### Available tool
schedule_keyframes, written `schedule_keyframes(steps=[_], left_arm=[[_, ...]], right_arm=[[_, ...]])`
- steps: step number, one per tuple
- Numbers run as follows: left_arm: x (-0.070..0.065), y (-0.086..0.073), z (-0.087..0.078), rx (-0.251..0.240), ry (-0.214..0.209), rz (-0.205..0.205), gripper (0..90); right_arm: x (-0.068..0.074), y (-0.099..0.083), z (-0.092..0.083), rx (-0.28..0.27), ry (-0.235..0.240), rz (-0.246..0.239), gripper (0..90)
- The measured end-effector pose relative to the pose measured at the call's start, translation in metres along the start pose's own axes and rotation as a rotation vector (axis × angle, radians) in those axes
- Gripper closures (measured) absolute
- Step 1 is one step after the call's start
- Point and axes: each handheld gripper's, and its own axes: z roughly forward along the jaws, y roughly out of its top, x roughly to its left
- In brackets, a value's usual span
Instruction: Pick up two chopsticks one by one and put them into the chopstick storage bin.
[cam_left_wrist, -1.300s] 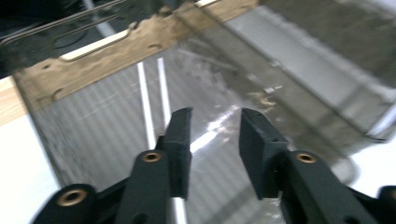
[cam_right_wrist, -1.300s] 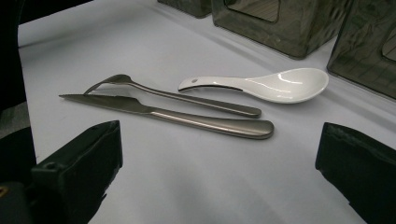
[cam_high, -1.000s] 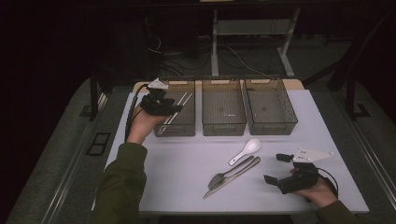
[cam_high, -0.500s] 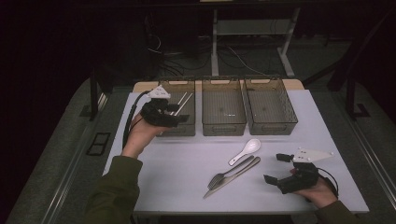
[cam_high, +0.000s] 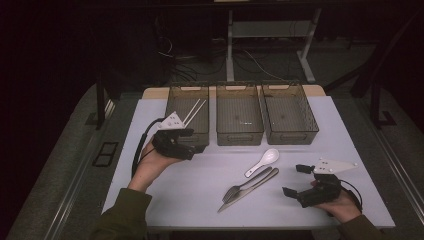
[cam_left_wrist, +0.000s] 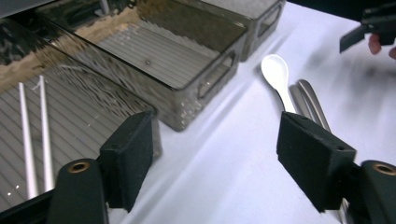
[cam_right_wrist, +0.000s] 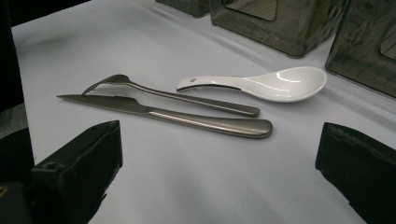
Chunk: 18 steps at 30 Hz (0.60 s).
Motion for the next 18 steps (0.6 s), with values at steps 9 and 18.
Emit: schedule_keyframes(steps=[9,18], left_arm=[[-0.018,-0.022,0.002,-0.004,-0.004,0.002,19.1],[-0.032,-0.047,0.007,0.003,-0.011,-0.004,17.1]], right_arm=[[0.000,0.000,0.000,0.000,0.001,0.002,0.8],[0.000,0.000,0.000,0.003,0.001,0.000,0.8]])
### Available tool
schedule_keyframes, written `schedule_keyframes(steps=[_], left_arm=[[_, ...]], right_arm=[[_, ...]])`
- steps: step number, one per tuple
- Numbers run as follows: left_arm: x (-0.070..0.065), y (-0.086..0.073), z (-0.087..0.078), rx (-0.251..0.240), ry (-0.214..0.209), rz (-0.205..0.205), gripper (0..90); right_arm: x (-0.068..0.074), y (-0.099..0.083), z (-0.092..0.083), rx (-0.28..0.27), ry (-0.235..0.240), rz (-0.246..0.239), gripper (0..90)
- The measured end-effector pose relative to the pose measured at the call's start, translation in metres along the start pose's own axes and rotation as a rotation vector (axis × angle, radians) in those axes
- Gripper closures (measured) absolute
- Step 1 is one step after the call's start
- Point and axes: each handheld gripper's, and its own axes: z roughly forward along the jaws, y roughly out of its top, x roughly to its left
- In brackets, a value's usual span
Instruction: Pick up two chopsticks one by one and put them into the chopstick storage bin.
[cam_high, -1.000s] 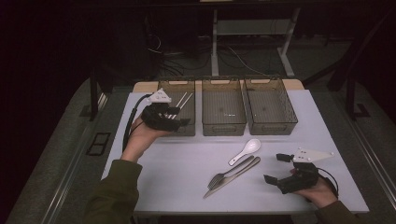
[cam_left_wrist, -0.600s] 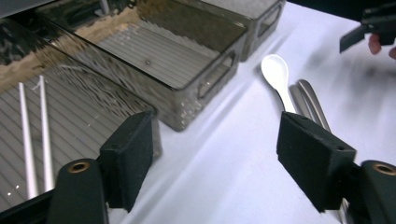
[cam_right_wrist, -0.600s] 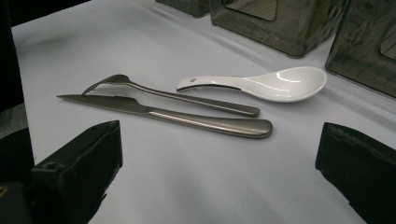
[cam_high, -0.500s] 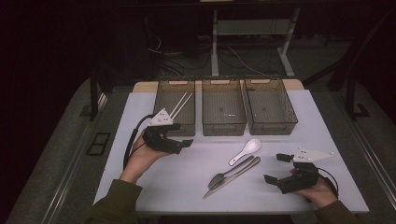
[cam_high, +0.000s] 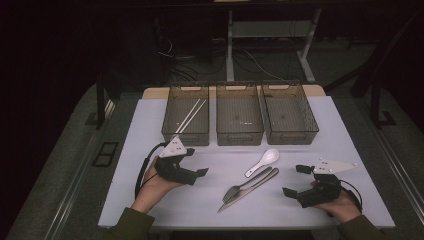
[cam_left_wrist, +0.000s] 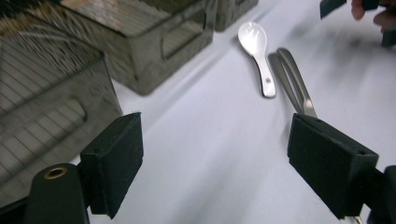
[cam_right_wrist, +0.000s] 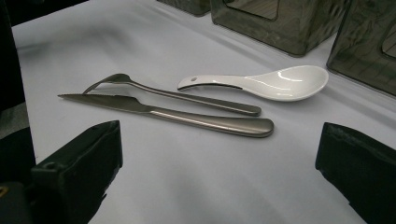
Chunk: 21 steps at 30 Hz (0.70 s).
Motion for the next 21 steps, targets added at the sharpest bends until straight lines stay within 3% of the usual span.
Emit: schedule_keyframes(steps=[14,19,21], left_arm=[[-0.016,-0.037,-0.009,-0.007,0.016,-0.016,15.3],[-0.017,-0.041,-0.008,0.001,0.011,-0.021,13.9],[-0.017,-0.041,-0.007,0.002,0.011,-0.025,13.6]], right_arm=[[0.001,0.004,-0.001,0.042,0.009,0.007,0.9],[0.001,0.008,0.001,0.065,0.010,0.019,0.9],[0.000,0.010,0.001,0.072,0.017,0.019,5.3]])
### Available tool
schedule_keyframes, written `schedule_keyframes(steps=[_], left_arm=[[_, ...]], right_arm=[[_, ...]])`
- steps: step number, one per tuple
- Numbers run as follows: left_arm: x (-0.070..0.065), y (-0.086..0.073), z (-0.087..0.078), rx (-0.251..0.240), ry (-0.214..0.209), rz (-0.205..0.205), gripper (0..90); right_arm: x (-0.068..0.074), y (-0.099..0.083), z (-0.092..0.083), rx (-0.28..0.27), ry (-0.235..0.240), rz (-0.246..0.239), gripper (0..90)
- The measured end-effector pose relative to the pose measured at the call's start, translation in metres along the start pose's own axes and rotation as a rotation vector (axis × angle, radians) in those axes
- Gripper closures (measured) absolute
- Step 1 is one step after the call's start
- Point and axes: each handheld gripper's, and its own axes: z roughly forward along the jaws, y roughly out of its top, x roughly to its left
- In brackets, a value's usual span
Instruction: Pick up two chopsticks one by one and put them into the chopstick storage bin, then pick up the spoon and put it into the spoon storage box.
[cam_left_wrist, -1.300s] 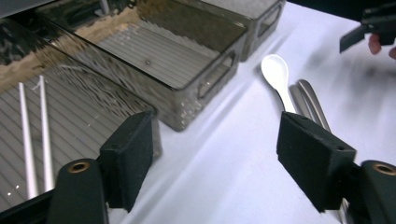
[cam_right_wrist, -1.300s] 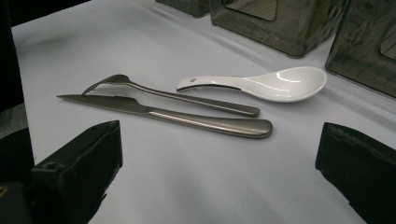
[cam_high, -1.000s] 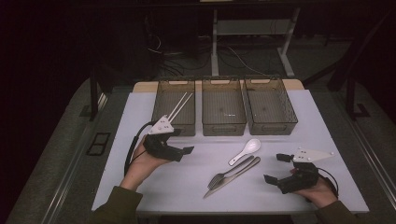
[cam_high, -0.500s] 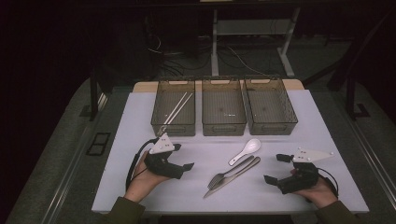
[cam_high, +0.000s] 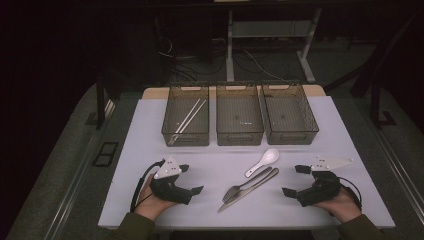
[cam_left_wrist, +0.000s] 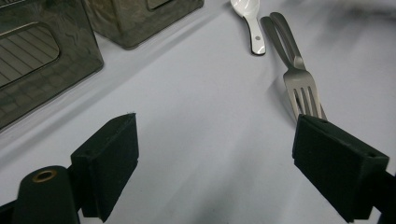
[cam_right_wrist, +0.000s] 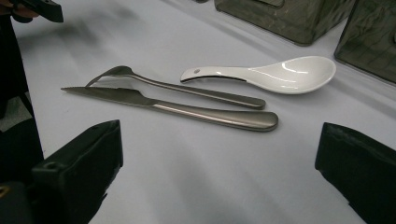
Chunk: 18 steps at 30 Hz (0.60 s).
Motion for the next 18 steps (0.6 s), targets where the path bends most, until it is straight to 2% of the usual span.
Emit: schedule_keyframes(steps=[3,4,6,10,18], left_arm=[[0.000,0.000,0.000,0.001,-0.002,-0.001,13.4],[0.000,0.000,0.000,-0.001,-0.001,-0.001,13.3],[0.000,0.000,0.000,-0.002,0.001,0.001,13.1],[0.000,0.000,-0.001,-0.001,0.008,0.005,12.1],[0.000,0.001,0.000,0.005,0.027,-0.007,7.0]], right_arm=[[0.000,0.004,0.001,0.016,0.007,0.008,9.7],[0.000,0.005,0.001,0.016,0.013,0.006,14.1],[0.000,0.008,0.003,0.013,0.016,0.009,15.2],[0.002,0.014,0.005,0.002,0.032,0.012,25.0],[0.002,0.022,0.012,0.001,0.050,0.004,56.3]])
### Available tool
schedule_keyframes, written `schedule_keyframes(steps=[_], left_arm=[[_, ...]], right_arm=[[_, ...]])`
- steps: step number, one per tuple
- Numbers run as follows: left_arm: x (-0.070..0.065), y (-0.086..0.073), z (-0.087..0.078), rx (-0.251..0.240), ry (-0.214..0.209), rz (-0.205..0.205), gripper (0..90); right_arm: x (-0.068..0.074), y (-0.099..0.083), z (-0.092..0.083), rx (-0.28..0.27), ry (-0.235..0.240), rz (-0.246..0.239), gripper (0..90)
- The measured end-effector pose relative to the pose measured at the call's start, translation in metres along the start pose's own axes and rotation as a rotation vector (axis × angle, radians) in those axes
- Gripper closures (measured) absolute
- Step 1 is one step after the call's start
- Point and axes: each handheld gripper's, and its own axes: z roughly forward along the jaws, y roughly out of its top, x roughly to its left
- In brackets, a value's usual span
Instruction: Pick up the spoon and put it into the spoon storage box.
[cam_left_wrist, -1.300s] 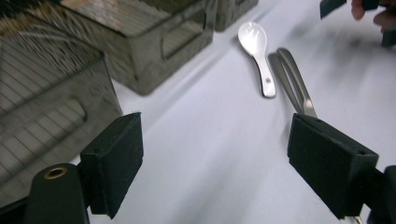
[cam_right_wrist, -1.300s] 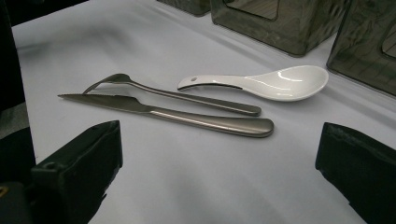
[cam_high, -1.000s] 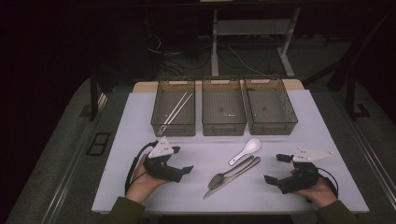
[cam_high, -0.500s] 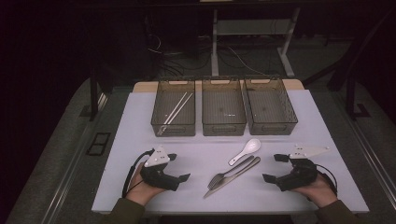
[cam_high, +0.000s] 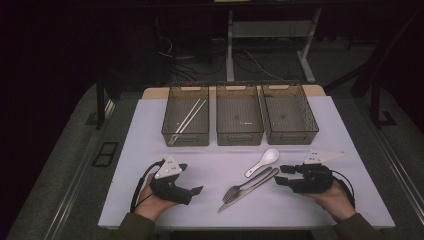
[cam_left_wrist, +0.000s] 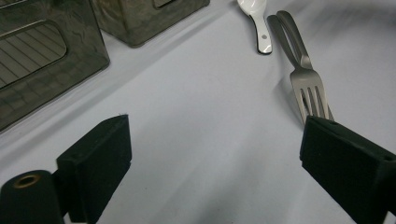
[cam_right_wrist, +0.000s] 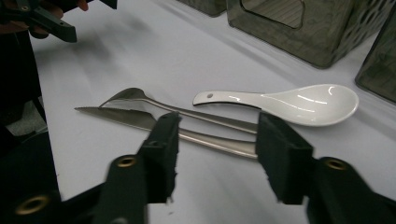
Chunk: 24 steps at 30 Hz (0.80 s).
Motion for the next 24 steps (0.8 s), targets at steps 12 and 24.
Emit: schedule_keyframes(steps=[12,24], left_arm=[[0.000,-0.001,0.002,0.013,-0.003,-0.019,0.0],[0.001,-0.002,0.004,0.019,0.006,-0.006,0.0]], right_arm=[[-0.004,0.013,0.017,0.052,-0.002,-0.022,87.0],[-0.005,0.027,0.041,0.071,0.009,-0.032,89.6]])
